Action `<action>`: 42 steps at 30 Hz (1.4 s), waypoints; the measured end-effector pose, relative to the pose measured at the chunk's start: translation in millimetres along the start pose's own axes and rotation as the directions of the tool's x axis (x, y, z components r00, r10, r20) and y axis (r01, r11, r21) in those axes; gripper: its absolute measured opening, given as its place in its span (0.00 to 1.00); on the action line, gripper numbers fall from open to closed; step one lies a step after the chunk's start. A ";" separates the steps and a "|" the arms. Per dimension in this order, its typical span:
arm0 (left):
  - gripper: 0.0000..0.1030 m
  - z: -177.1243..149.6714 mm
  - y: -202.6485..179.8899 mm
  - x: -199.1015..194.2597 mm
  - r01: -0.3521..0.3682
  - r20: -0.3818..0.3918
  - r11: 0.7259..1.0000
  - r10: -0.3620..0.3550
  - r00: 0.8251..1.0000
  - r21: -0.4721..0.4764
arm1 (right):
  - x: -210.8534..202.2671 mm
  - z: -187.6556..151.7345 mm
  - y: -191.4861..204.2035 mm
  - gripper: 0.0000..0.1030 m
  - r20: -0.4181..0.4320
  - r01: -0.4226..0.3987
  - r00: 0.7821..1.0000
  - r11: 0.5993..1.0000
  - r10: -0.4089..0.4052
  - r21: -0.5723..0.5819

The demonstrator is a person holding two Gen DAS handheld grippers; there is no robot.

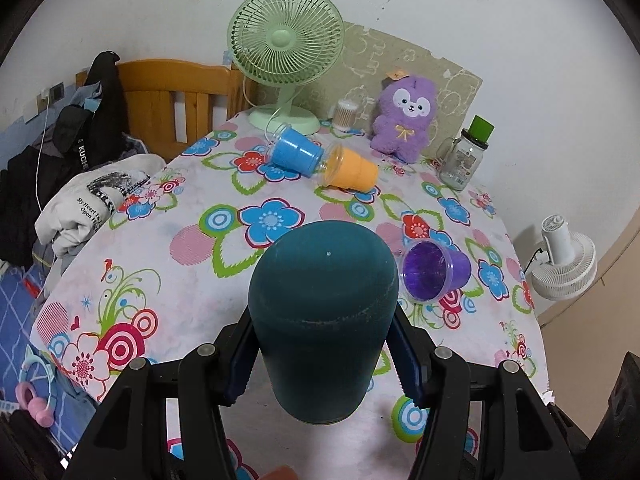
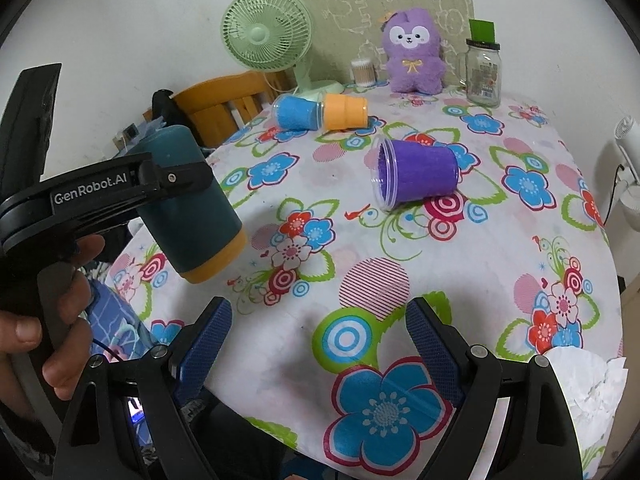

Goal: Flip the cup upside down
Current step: 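Lower the teal cup rim-down onto the tablecloth and open the left gripper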

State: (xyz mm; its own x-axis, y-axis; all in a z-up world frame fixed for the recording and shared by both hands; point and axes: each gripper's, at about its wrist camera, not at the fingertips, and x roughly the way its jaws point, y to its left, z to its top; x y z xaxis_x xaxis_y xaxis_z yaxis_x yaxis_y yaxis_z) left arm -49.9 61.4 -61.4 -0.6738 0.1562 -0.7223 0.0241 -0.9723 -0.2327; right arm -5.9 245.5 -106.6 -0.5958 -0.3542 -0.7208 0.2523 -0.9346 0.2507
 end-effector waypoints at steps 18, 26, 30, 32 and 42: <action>0.87 -1.1 8.3 -14.6 -0.020 0.028 1.000 0.020 0.999 -0.008 | 0.7 2.0 6.6 0.88 0.003 0.001 1.000 1.000 -0.001 0.004; 0.90 -2.9 16.3 -19.9 -0.026 0.033 1.000 0.026 0.999 -0.018 | -1.4 3.5 13.1 0.88 0.008 0.011 1.000 1.000 -0.011 -0.001; 0.90 -2.6 20.2 -22.5 -0.023 0.035 0.999 0.024 0.999 -0.023 | -2.5 5.3 14.6 0.88 0.011 0.022 1.000 1.000 -0.022 0.000; 0.90 -2.6 21.6 -25.2 -0.021 0.041 1.000 0.022 0.999 -0.023 | -4.2 6.0 16.5 0.88 0.015 0.026 1.000 1.000 -0.026 0.003; 0.95 -3.7 26.0 -48.5 -0.022 0.110 1.000 0.023 0.994 -0.007 | -23.2 7.6 33.1 0.95 0.065 0.060 0.996 0.998 -0.059 -0.017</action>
State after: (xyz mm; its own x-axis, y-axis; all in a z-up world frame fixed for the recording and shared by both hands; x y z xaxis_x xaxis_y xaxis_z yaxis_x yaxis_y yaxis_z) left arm -13.9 29.2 -34.8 -0.7502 0.1138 -0.6513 0.0439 -0.9743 -0.2209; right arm 10.6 222.5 -76.6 -0.6577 -0.2995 -0.6912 0.2284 -0.9537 0.1959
